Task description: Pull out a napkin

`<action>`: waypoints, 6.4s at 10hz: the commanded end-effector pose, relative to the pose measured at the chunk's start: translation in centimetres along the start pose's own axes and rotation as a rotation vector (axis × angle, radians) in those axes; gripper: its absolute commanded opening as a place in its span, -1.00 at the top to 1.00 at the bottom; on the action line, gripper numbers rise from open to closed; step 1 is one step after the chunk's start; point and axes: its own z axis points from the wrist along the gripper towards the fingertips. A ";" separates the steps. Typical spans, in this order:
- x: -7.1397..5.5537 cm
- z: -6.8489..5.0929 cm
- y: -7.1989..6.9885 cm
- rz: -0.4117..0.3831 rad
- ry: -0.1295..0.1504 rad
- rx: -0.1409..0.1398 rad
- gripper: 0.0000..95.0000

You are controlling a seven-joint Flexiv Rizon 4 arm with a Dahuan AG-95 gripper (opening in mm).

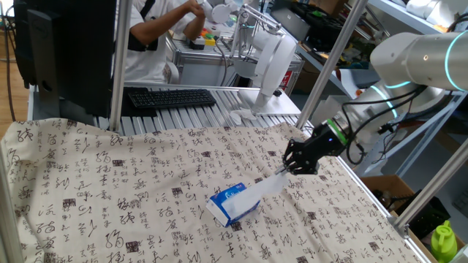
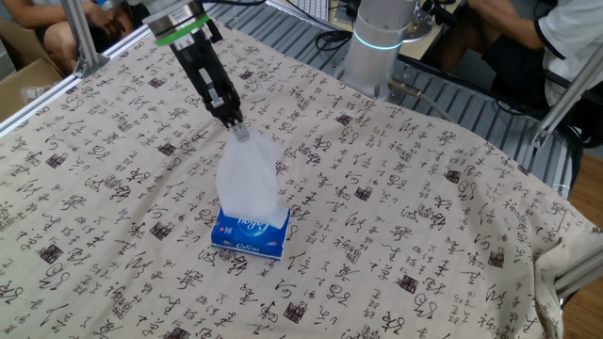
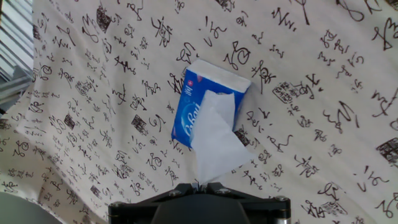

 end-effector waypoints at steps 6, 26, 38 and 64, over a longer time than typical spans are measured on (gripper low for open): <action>-0.2 -0.4 -0.5 -0.043 -0.051 0.119 1.00; -1.8 -0.5 -0.6 -0.182 -0.098 0.314 1.00; -1.8 -0.5 -0.6 -0.191 -0.161 0.443 1.00; -5.6 -6.6 -4.7 -0.357 -0.165 0.549 1.00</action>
